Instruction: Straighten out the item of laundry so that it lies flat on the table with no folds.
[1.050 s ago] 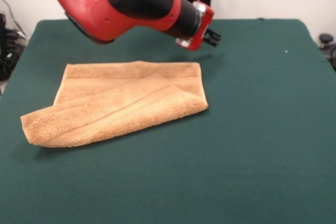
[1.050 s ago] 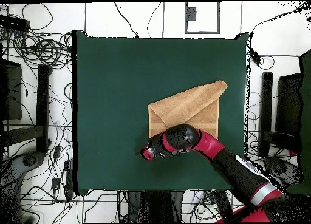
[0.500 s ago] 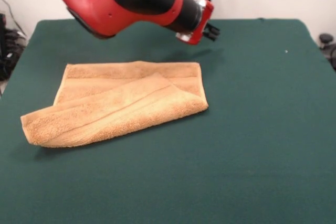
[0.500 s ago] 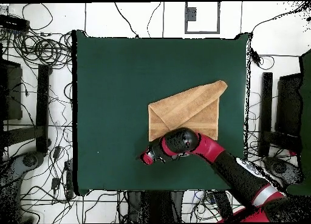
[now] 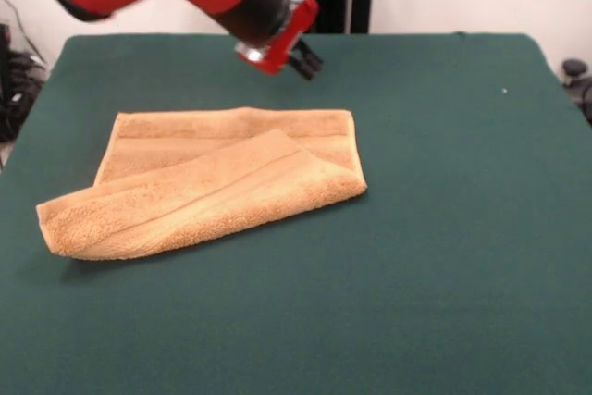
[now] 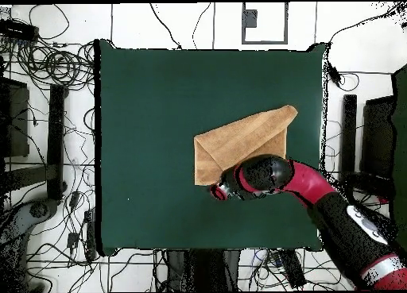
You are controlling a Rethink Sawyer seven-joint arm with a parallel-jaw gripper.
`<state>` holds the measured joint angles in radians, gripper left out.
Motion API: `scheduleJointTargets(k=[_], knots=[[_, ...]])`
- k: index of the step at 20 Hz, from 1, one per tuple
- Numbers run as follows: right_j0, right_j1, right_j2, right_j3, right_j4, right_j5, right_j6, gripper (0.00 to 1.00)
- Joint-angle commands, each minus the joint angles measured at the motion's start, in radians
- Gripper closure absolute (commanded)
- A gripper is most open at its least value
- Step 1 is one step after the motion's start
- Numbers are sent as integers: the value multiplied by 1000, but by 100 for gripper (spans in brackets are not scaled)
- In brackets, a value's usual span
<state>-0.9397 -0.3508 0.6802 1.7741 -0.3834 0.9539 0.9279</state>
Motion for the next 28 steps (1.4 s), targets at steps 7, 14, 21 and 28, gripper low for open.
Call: scheduleJointTargets(k=[7,14,21,28], knots=[[41,-18,32,-486,-61,302,-263,100],[50,123,54,-740,-166,439,-494,100],[74,160,69,-905,-232,527,-613,100],[64,188,82,-982,-205,539,-708,100]])
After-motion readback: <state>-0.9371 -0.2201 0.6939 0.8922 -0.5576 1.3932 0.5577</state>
